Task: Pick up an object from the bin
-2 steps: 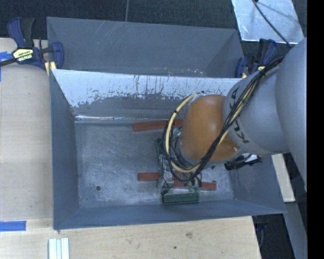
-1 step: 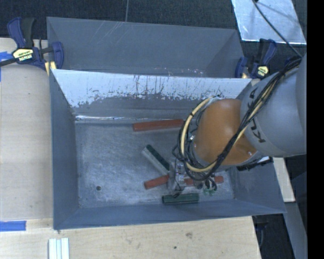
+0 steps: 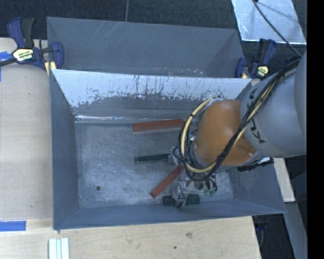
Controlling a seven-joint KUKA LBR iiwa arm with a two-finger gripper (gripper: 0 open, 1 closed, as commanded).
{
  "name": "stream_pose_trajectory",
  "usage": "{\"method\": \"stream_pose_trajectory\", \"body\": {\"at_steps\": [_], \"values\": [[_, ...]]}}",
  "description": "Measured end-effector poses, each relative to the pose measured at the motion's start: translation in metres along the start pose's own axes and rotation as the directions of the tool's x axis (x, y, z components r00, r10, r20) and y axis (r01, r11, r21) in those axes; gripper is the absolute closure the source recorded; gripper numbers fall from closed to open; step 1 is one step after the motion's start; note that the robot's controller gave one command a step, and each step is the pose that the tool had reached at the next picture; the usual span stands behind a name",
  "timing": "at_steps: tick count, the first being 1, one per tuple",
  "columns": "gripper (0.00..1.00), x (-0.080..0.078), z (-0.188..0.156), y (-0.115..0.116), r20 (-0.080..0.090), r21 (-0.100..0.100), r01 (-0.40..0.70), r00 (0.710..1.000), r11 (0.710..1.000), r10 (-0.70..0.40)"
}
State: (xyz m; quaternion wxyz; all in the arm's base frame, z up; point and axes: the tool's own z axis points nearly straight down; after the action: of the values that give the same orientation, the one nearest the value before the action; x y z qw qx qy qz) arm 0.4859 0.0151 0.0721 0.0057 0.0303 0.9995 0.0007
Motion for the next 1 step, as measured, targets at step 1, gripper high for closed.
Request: {"method": "stream_pose_trajectory", "body": {"at_steps": [1], "values": [[1.00,0.0016,0.0008,0.0001,-0.004,0.000,-0.001,1.000,1.000,0.001]]}}
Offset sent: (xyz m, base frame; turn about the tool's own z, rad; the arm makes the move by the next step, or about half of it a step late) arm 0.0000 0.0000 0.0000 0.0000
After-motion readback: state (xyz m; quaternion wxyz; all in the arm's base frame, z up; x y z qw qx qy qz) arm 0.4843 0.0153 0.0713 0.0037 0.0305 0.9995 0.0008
